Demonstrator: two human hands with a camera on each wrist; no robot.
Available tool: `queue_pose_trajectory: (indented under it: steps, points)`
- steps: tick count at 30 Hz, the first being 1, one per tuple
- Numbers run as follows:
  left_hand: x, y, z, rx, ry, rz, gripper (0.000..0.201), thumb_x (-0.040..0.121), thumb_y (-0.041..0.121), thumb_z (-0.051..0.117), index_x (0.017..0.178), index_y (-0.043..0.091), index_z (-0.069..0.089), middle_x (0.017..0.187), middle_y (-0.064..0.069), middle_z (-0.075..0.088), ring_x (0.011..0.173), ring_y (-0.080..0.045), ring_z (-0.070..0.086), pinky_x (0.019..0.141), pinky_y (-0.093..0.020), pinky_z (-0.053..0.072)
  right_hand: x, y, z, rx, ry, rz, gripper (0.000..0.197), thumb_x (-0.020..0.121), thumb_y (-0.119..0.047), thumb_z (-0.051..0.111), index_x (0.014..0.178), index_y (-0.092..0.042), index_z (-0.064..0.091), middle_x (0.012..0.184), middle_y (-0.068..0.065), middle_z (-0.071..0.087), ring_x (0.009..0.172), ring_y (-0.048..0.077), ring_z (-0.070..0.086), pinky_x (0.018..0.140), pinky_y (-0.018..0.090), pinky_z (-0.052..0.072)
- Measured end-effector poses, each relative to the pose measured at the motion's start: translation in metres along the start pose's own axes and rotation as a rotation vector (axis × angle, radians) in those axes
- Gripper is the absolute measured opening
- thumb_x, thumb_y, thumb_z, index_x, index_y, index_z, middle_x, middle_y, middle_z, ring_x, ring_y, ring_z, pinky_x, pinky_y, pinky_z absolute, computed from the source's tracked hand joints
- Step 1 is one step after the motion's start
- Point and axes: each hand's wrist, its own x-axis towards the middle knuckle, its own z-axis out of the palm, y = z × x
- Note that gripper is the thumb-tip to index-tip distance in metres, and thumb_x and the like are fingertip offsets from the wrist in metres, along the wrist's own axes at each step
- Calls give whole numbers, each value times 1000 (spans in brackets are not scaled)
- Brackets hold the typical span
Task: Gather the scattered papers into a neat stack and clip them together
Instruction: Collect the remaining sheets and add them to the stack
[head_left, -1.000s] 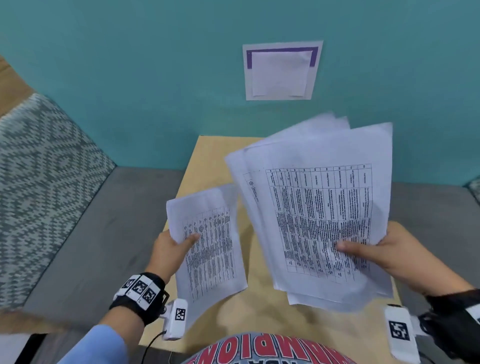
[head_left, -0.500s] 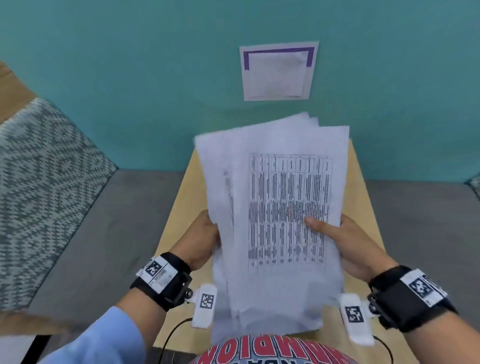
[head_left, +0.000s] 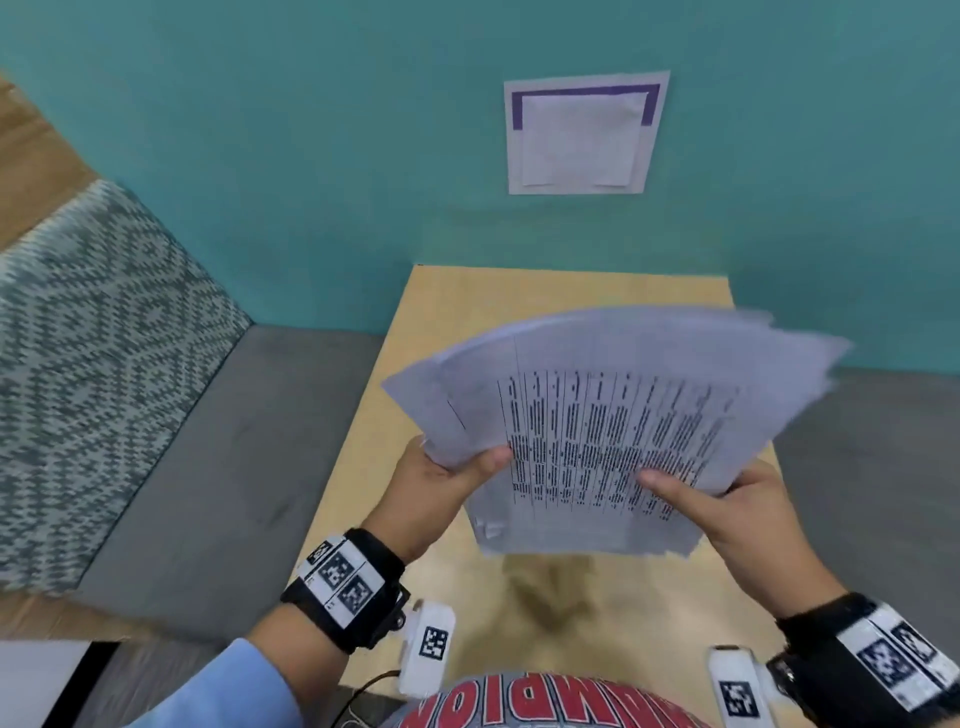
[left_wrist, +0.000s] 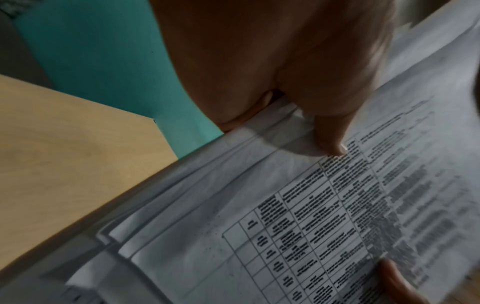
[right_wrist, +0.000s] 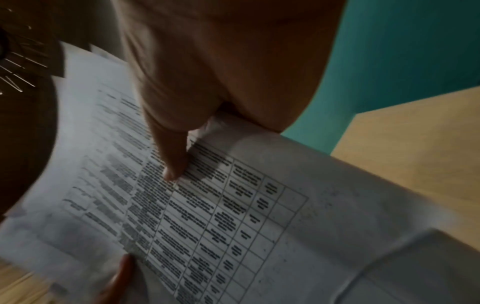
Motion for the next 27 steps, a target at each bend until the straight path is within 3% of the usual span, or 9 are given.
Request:
queue_pose_trajectory:
  steps: [3, 6, 8, 11, 13, 16, 19, 23, 27]
  points:
    - [5, -24, -2, 43, -26, -98, 32, 93, 8, 76, 125, 13, 74, 125, -4, 79, 120, -22, 74, 105, -42, 58, 3, 28, -3, -39, -15, 52, 29, 82, -2, 83, 111, -8, 81, 107, -5, 83, 101, 6, 78, 84, 18, 61]
    - [7, -53, -5, 199, -77, -224, 35, 96, 9, 76, 131, 12, 71, 127, -3, 79, 121, -19, 74, 110, -49, 55, 7, 82, 2, -182, -22, 145, 33, 80, -11, 88, 112, -15, 80, 109, -5, 83, 102, 4, 77, 95, 35, 62]
    - [6, -68, -8, 270, -97, -264, 33, 96, 10, 77, 127, 18, 72, 123, 6, 80, 116, -9, 75, 108, -46, 56, 5, 109, 7, -232, -16, 237, 27, 77, -26, 90, 102, -21, 81, 98, -9, 84, 89, 3, 78, 95, 44, 61]
    - [9, -69, -11, 304, -60, -290, 26, 95, 6, 77, 108, 29, 74, 98, 24, 82, 93, 6, 76, 98, -39, 60, 8, 120, 11, -270, -3, 267, 50, 66, -59, 85, 96, -19, 81, 78, -8, 81, 69, 4, 73, 78, 37, 60]
    - [11, -63, -10, 280, -22, -270, 27, 95, 4, 76, 105, 29, 72, 91, 25, 81, 88, 8, 76, 95, -33, 63, 11, 114, 12, -243, 22, 215, 37, 76, -39, 89, 105, -17, 82, 94, -6, 84, 87, 6, 79, 86, 39, 63]
    - [12, -51, -10, 225, -14, -178, 28, 95, 1, 75, 110, 25, 73, 96, 19, 83, 94, 2, 77, 84, -20, 62, 15, 100, 10, -176, 74, 133, 25, 82, -12, 87, 106, -9, 81, 98, -7, 84, 92, 2, 78, 83, 22, 62]
    - [14, -52, -12, 220, -19, -151, 28, 91, 0, 79, 114, 16, 76, 103, 8, 84, 96, -3, 77, 82, -17, 59, 15, 98, 4, -88, 60, 93, 29, 78, -5, 89, 104, -12, 80, 98, -9, 84, 92, 3, 78, 76, 11, 58]
    - [14, -62, -17, 347, -76, -220, 25, 88, 10, 86, 110, 16, 79, 108, 0, 83, 96, -5, 76, 86, -24, 57, 19, 112, 5, -76, 39, 95, 20, 80, -2, 87, 96, -10, 78, 99, 10, 81, 95, 27, 76, 81, 27, 59]
    - [19, -57, -22, 318, -17, -261, 25, 90, 11, 84, 113, 17, 78, 111, 0, 83, 105, -12, 77, 88, -26, 59, 27, 103, 10, -80, 10, 101, 20, 85, -1, 83, 84, -21, 81, 89, -2, 82, 80, 11, 72, 73, 17, 55]
